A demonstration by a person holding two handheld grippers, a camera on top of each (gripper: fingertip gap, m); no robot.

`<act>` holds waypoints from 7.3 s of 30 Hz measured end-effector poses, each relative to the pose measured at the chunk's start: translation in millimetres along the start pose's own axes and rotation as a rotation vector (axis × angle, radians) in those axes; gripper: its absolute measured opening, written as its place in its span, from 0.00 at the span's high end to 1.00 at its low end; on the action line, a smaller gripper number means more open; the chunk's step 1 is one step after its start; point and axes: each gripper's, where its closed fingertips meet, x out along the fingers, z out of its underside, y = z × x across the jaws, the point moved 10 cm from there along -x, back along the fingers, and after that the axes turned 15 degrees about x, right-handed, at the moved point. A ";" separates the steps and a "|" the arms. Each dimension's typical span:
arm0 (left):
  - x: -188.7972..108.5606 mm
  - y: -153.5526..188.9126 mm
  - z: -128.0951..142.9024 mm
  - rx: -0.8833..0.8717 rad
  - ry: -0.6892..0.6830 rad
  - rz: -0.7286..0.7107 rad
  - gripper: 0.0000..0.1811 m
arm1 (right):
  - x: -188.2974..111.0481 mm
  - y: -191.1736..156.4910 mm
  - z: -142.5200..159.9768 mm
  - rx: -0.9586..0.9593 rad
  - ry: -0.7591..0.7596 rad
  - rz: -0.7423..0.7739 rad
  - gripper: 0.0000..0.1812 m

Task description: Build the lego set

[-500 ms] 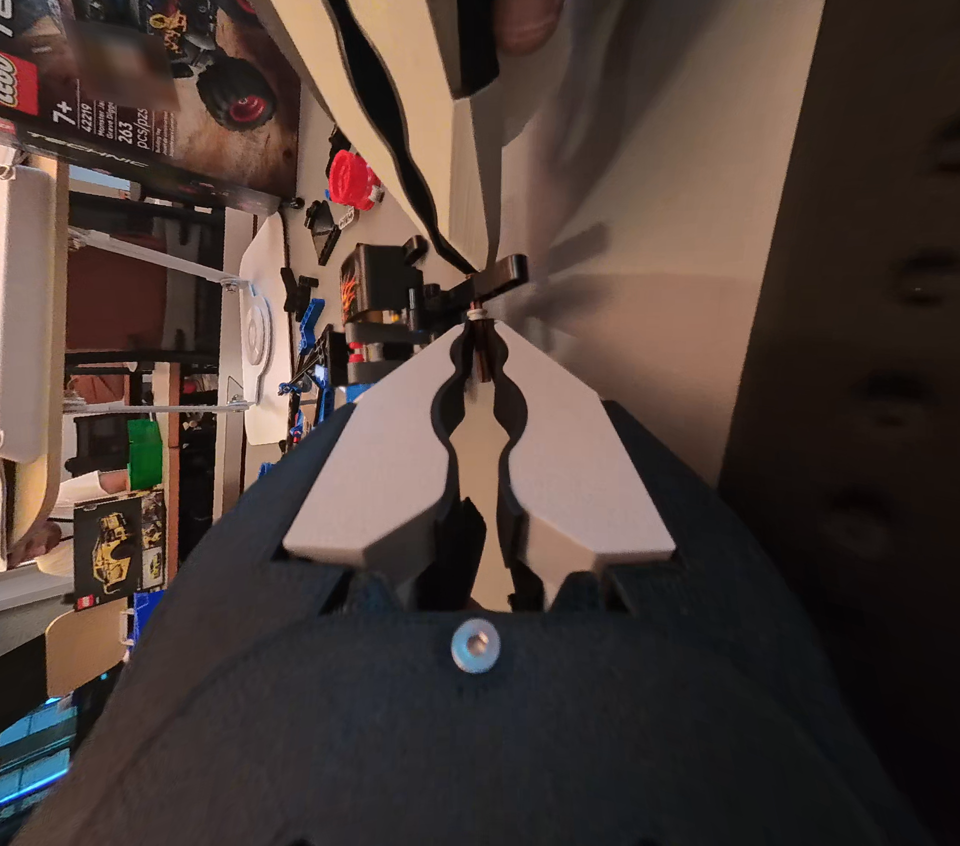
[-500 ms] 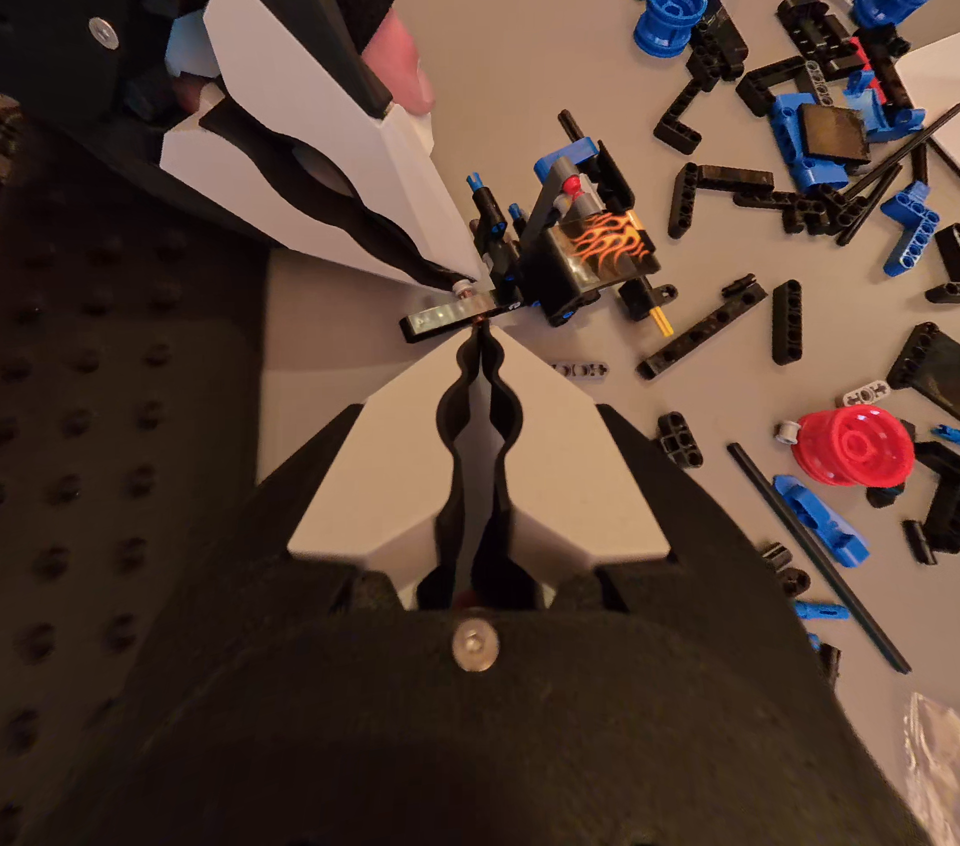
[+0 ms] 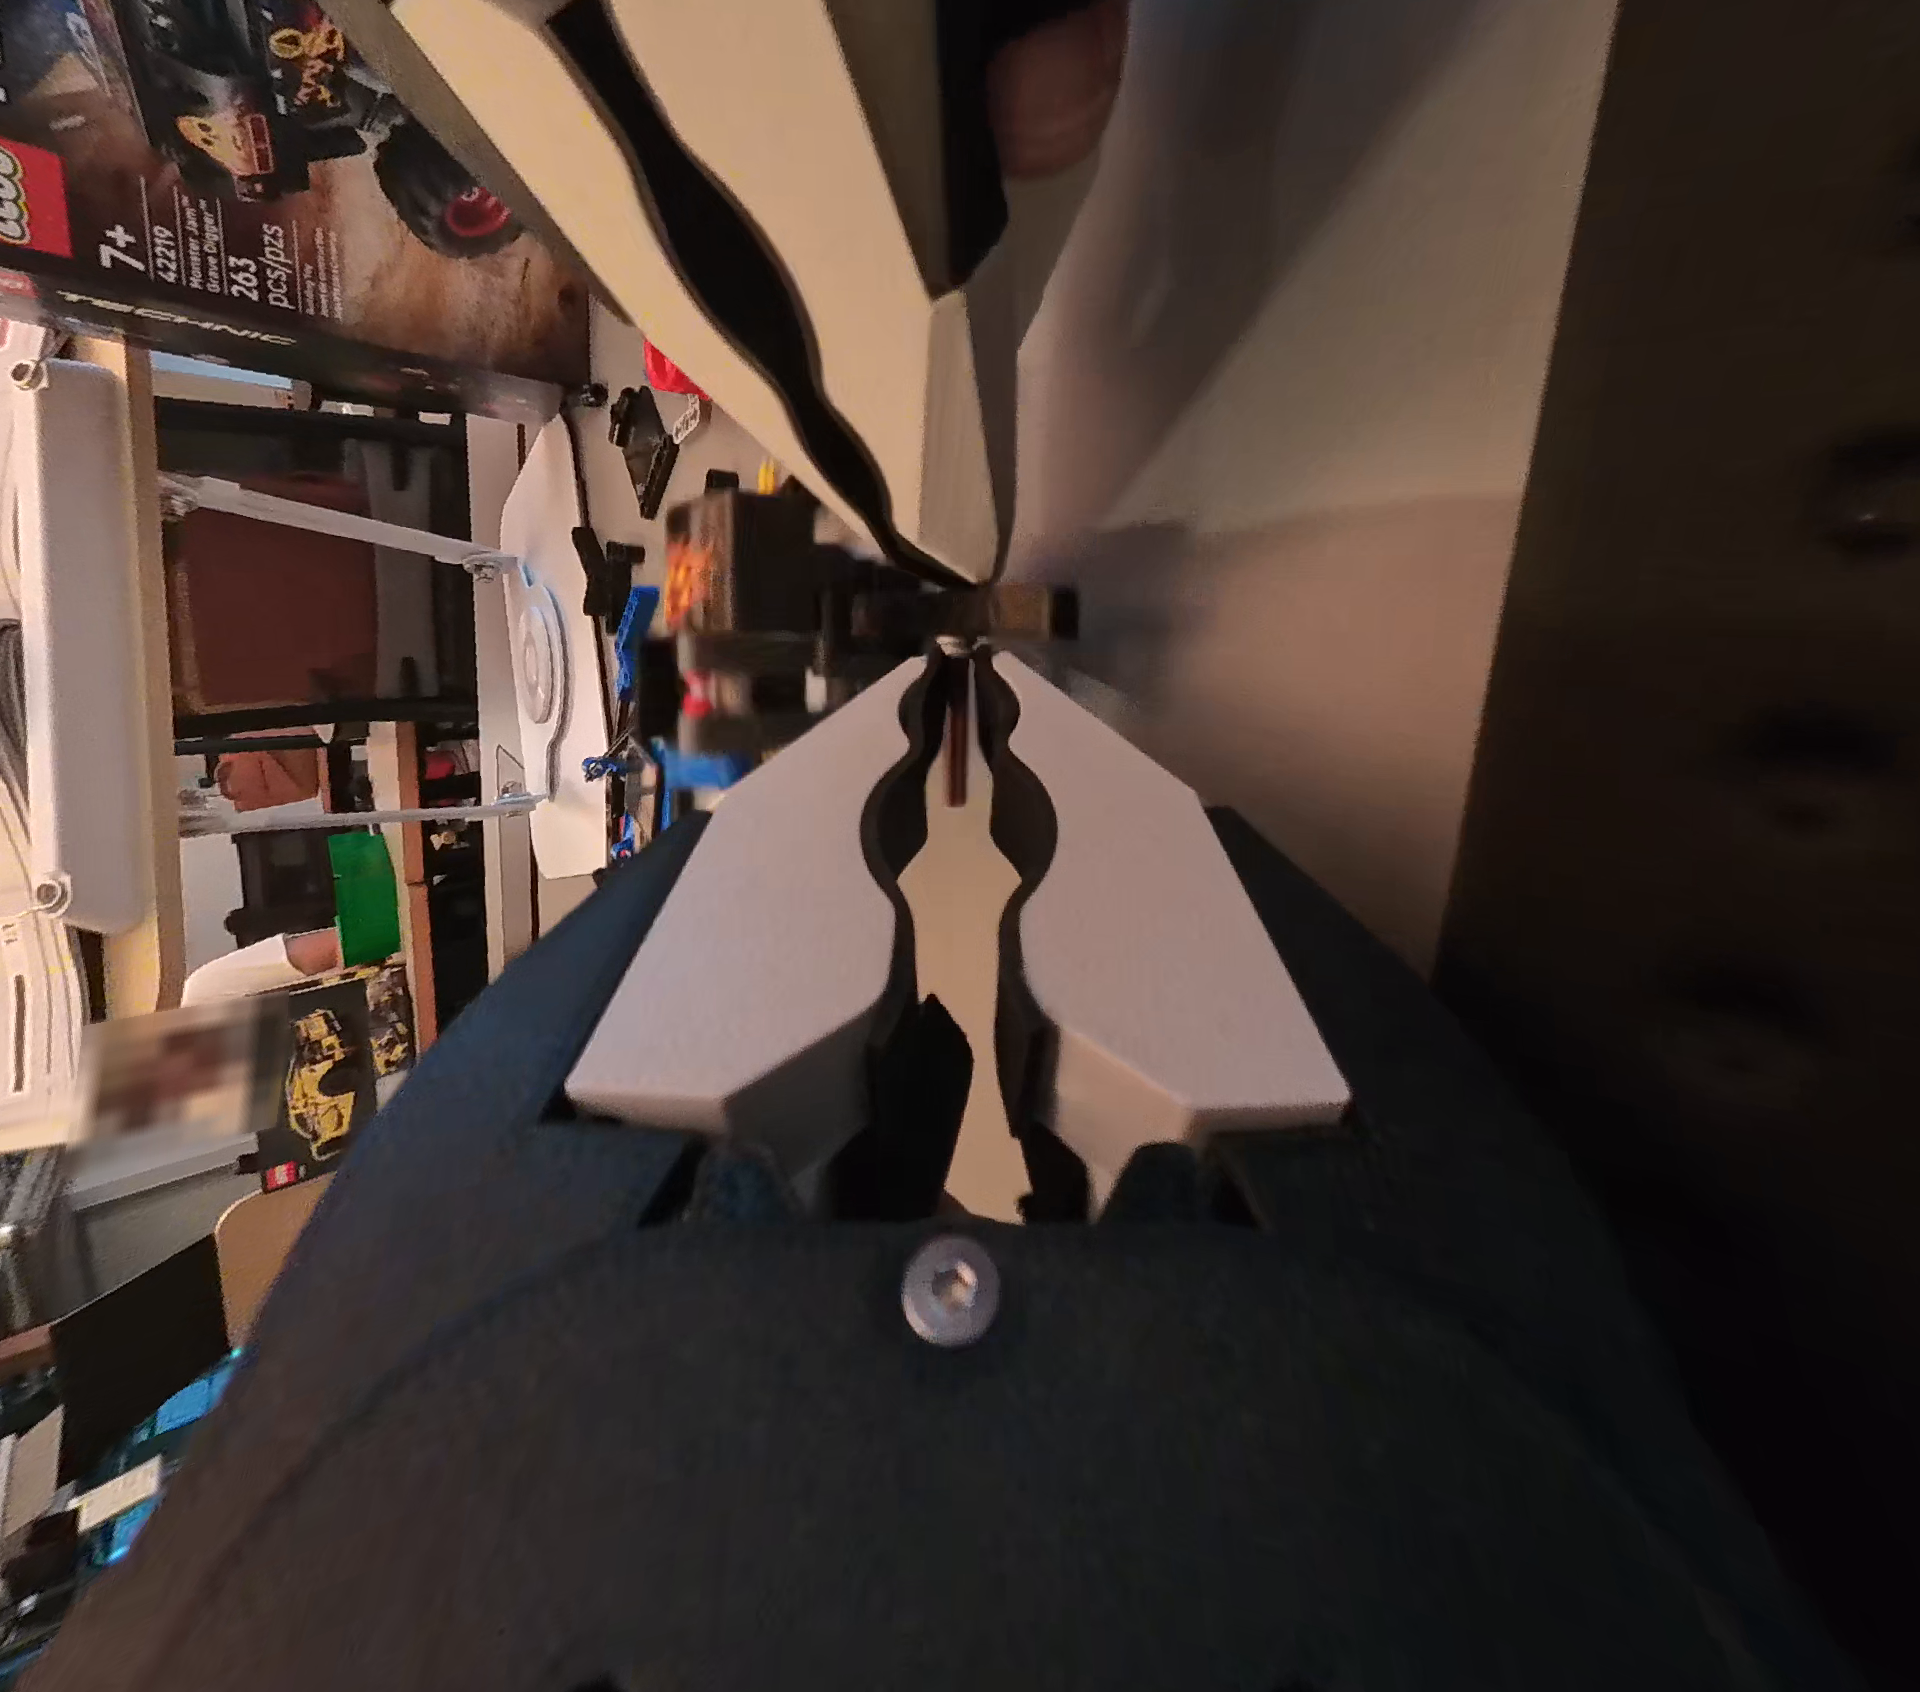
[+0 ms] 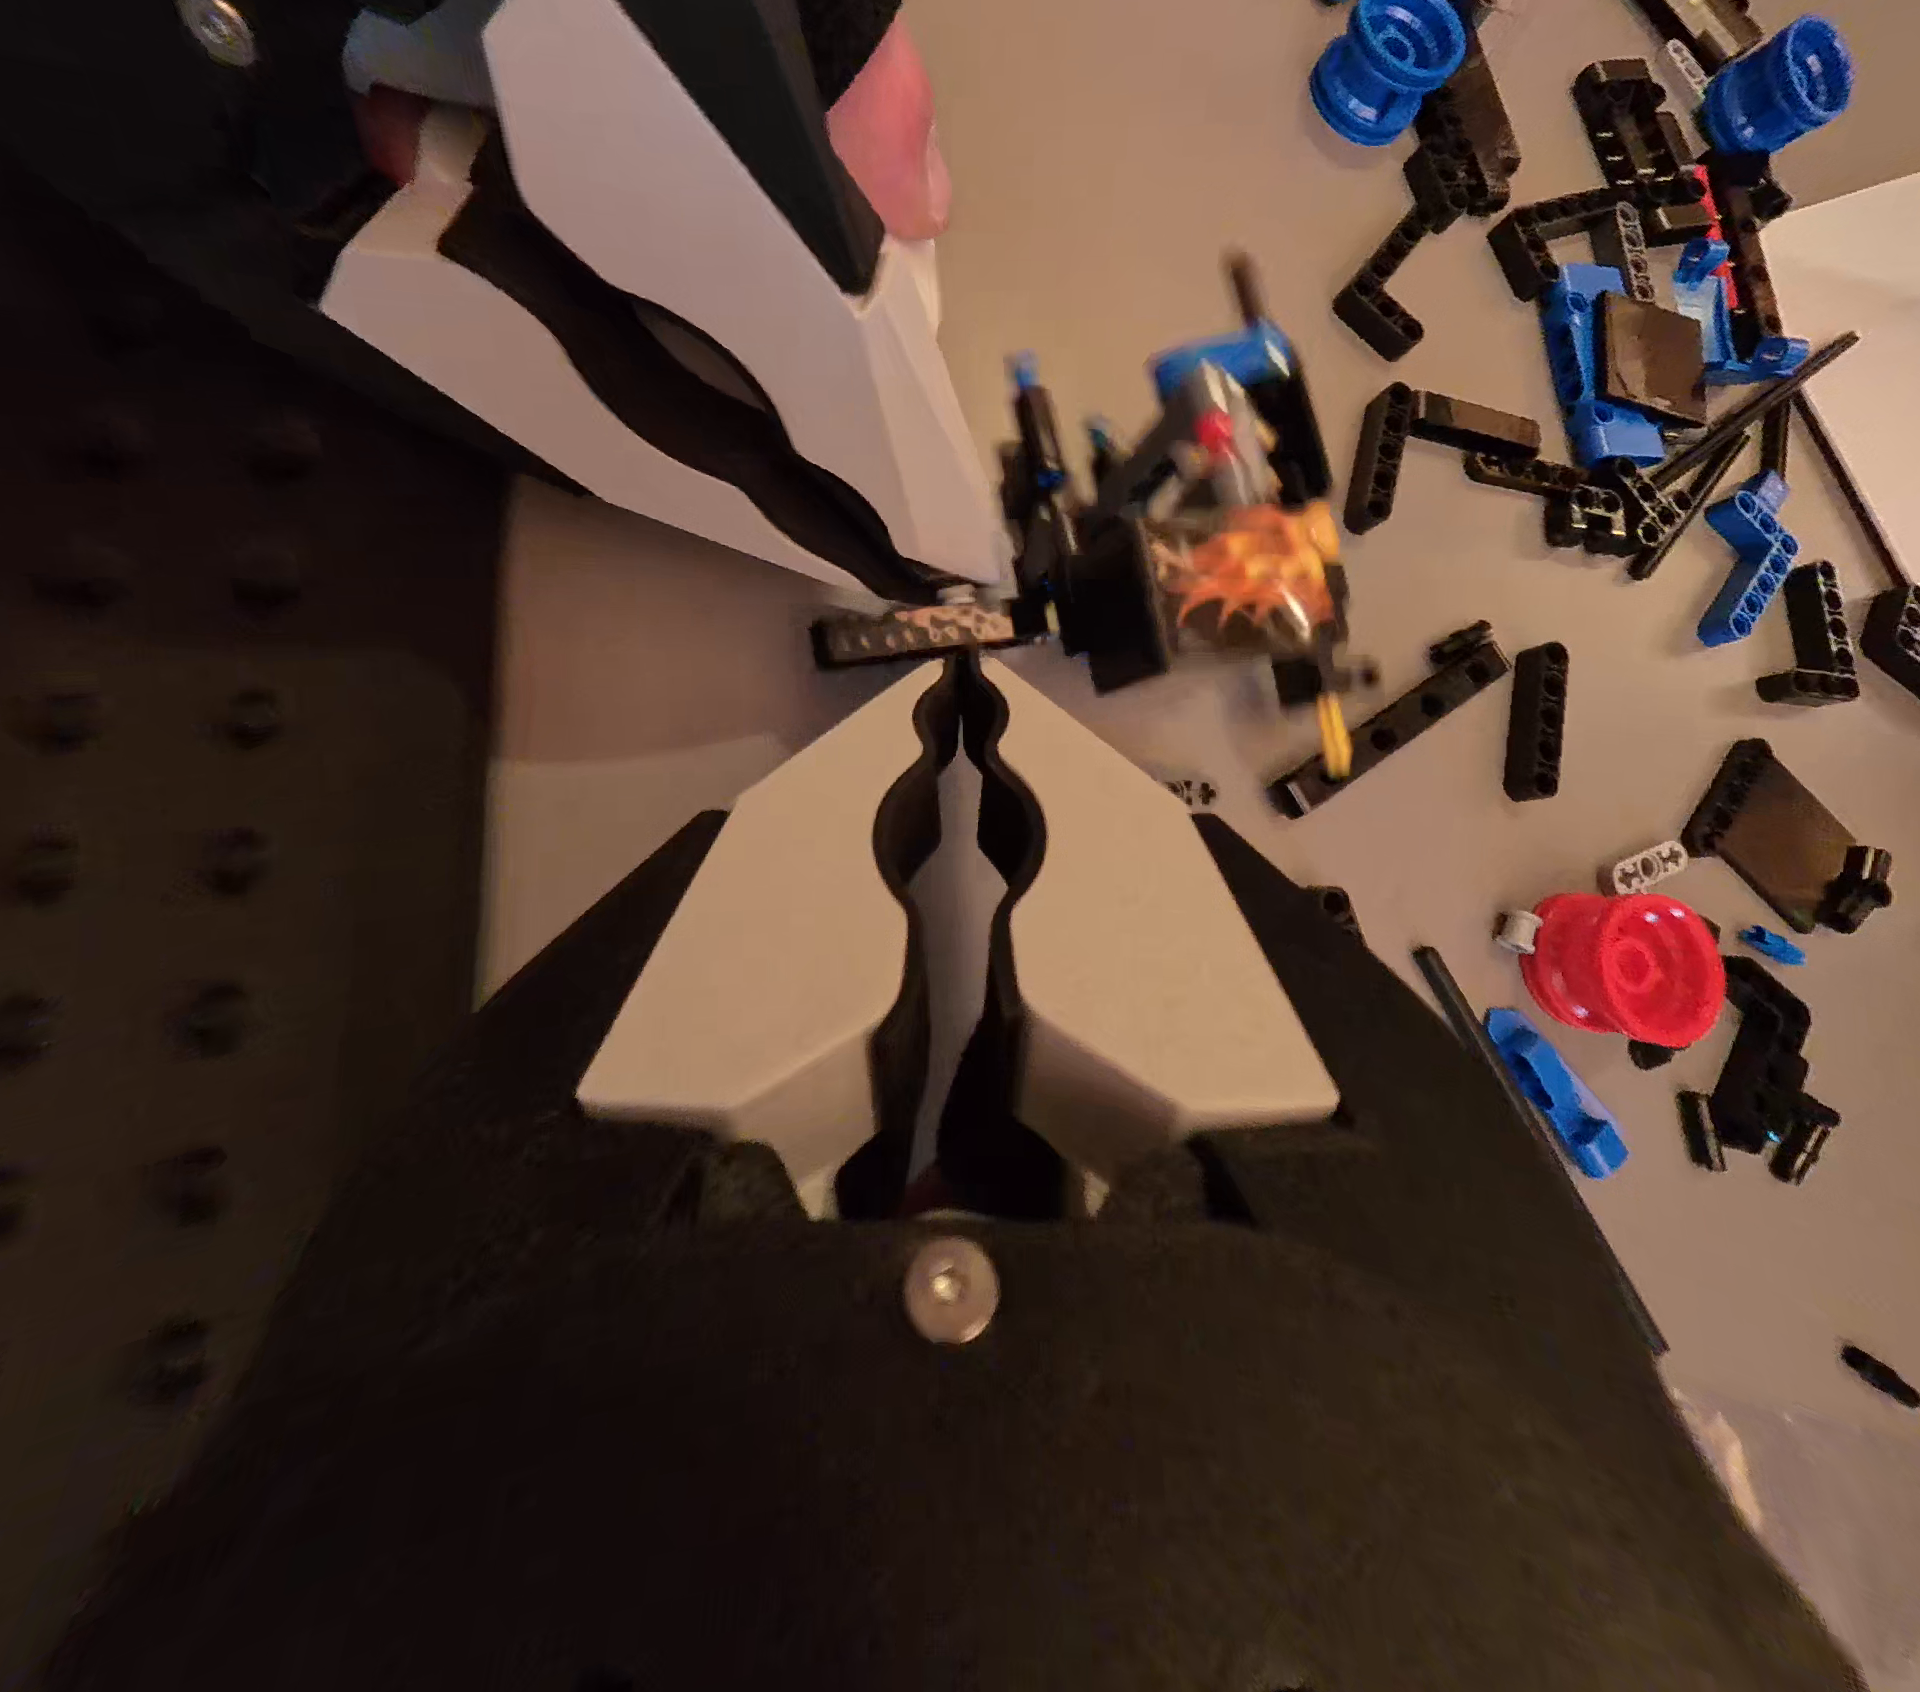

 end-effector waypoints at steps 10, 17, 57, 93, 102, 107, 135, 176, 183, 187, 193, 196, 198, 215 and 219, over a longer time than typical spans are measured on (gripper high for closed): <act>-0.6 -0.7 5.9 -0.041 0.001 -0.013 1.00 | -5.9 5.0 -1.3 0.021 0.067 0.015 1.00; 2.3 2.3 3.0 -0.094 -0.001 0.012 0.98 | -2.5 11.0 2.8 0.010 0.042 0.090 1.00; -32.7 14.7 67.3 -0.237 0.024 0.075 0.99 | 32.5 13.3 -49.6 0.117 0.111 0.010 0.99; -70.5 -38.9 84.2 -0.435 0.201 -0.301 0.76 | -172.9 97.6 70.0 0.377 -0.031 0.568 0.93; -13.7 -55.6 35.9 -0.304 0.314 -0.193 0.79 | -178.3 89.7 113.6 0.439 -0.190 0.489 0.94; -8.0 -50.2 43.3 -0.337 0.304 -0.152 0.80 | -159.3 81.2 121.2 0.398 -0.208 0.374 0.94; 6.7 -34.9 26.0 -0.271 0.367 0.005 0.85 | -39.1 172.3 -6.6 0.197 -0.100 0.269 0.92; -0.9 -43.7 14.2 -0.340 0.374 -0.023 0.85 | 15.2 171.2 -47.3 0.177 -0.188 0.070 0.98; -7.2 -57.6 30.5 -0.500 0.396 -0.076 0.80 | -40.7 95.1 -47.9 0.038 -0.107 -0.018 0.98; -9.0 -59.1 35.0 -0.508 0.389 -0.093 0.79 | -47.5 51.4 -26.8 -0.031 -0.175 -0.071 0.98; -5.6 -51.3 28.3 -0.462 0.405 -0.030 0.79 | -33.6 5.7 9.7 0.022 -0.221 -0.141 0.98; -2.5 -46.9 24.5 -0.431 0.410 0.009 0.79 | -20.2 -4.4 17.4 0.031 -0.235 -0.119 0.98; -0.4 -43.9 23.4 -0.415 0.403 0.027 0.79 | -19.1 -5.8 16.5 0.048 -0.209 -0.111 0.97; 7.4 -37.5 24.0 -0.395 0.390 0.061 0.80 | -72.7 110.6 45.9 0.258 -0.137 0.260 0.94; 7.4 -38.3 26.0 -0.411 0.397 0.056 0.80 | -63.8 123.9 43.0 0.264 -0.095 0.280 0.93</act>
